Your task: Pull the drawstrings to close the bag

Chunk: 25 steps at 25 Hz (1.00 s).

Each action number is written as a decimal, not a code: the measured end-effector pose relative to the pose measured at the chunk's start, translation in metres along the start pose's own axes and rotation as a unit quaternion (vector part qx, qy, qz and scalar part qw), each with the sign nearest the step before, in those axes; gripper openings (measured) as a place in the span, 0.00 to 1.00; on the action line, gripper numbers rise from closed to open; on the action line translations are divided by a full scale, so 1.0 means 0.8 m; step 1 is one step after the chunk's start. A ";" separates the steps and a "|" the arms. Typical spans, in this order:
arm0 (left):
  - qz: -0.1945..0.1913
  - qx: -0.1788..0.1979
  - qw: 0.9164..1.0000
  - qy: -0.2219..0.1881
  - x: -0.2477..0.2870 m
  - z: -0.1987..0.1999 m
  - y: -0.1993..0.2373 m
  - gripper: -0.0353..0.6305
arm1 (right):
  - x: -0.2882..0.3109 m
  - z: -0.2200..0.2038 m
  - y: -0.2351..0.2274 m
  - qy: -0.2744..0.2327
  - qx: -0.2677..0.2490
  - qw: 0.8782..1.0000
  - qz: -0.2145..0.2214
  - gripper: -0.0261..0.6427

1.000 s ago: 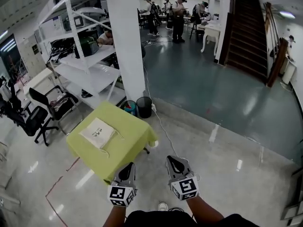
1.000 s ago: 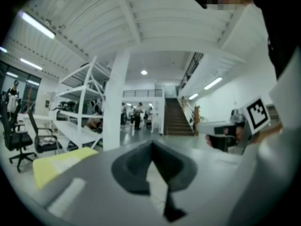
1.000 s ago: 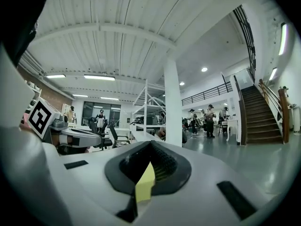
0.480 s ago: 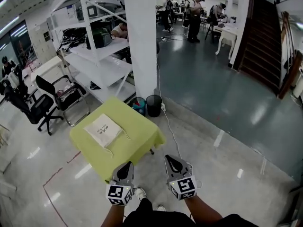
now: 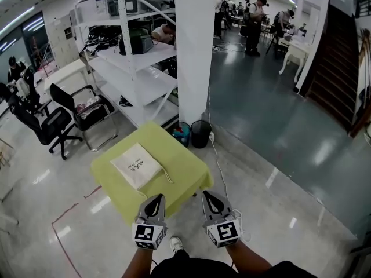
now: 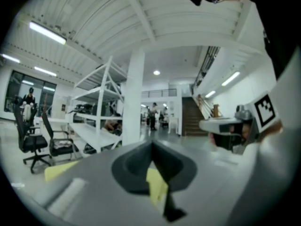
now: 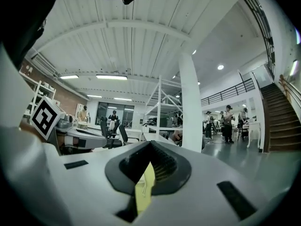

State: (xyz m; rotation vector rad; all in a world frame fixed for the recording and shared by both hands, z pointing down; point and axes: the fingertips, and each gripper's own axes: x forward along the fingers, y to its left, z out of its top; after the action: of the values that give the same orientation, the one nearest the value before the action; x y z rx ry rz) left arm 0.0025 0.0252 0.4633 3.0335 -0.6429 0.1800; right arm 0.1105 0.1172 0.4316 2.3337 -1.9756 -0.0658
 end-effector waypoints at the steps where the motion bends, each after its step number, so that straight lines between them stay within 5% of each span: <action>1: 0.005 -0.002 1.000 0.006 0.003 -0.002 0.013 0.06 | 0.012 0.002 0.001 -0.001 0.000 1.000 0.002 0.03; 10: 0.022 -0.019 1.000 -0.007 0.029 -0.002 0.098 0.06 | 0.105 0.007 0.016 0.001 -0.005 1.000 0.013 0.03; 25: 0.038 -0.038 0.998 -0.016 0.055 -0.003 0.155 0.06 | 0.182 0.008 0.023 0.005 -0.017 0.999 0.039 0.03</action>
State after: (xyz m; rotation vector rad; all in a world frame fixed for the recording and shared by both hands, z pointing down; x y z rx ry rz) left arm -0.0079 -0.1055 0.4725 2.9465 -0.7511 0.1066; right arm 0.1163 -0.0292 0.4303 2.2286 -2.0418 -0.0817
